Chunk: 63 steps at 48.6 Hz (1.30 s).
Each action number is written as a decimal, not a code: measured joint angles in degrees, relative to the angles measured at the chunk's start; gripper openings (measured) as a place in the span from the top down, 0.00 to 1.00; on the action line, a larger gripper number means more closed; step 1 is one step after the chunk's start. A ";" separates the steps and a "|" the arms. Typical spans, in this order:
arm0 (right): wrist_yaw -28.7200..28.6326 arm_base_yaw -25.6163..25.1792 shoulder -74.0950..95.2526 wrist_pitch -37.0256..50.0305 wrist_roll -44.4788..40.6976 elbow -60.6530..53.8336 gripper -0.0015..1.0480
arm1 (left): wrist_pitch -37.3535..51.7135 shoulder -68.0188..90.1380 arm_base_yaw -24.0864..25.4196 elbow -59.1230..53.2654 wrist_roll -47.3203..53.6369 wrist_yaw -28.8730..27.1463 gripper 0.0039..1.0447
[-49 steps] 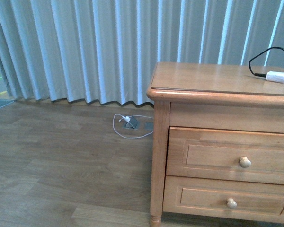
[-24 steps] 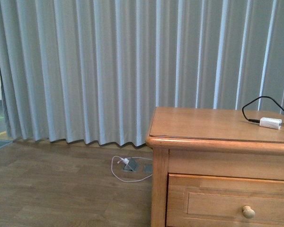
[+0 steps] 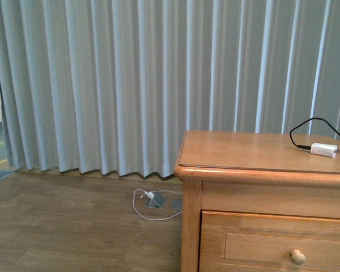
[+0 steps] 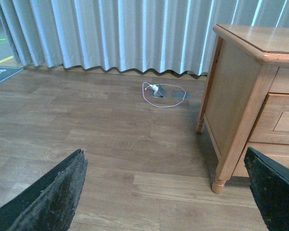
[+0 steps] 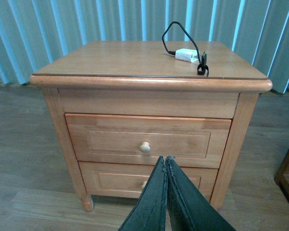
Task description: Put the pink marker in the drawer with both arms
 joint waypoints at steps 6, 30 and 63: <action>0.02 0.02 -3.54 -2.67 0.02 -1.11 0.99 | 0.00 0.00 0.00 0.00 0.00 0.00 0.05; 0.00 0.04 -12.68 -7.08 0.00 -5.53 0.99 | 0.00 0.00 0.00 0.00 0.00 0.00 0.05; 0.00 0.04 -12.79 -7.08 -0.04 -5.53 0.44 | 0.00 0.00 0.00 0.00 0.00 0.00 0.05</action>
